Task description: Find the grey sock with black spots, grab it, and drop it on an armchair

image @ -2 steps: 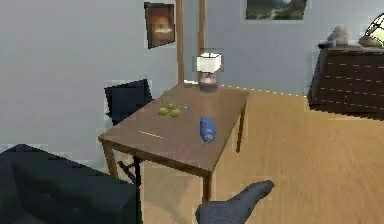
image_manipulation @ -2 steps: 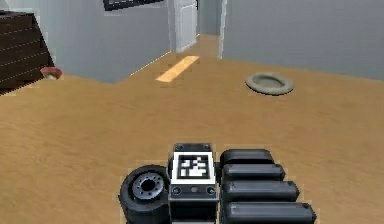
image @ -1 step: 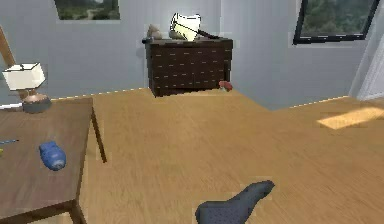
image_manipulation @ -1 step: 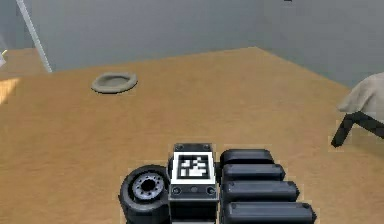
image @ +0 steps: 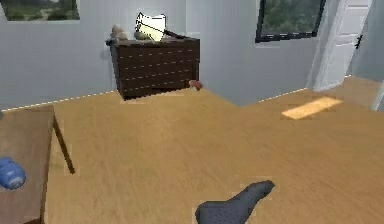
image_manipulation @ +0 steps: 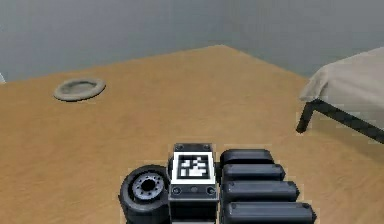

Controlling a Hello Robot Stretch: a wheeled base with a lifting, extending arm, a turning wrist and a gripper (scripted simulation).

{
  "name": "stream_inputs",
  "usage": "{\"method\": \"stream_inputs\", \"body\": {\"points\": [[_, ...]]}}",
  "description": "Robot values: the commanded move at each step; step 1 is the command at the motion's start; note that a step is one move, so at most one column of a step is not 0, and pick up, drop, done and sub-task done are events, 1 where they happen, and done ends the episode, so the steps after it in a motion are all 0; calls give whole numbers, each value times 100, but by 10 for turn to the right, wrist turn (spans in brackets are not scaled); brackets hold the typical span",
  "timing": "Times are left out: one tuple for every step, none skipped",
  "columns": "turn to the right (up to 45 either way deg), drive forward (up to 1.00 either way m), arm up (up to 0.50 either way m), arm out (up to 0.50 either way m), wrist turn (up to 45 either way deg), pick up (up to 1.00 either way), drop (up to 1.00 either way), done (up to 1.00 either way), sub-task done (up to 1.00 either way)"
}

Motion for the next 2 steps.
{"method": "stream_inputs", "body": {"points": [[-450, 0, 0, 0, 0, 0, 0, 0, 0], [-450, 0, 0, 0, 0, 0, 0, 0, 0]]}}
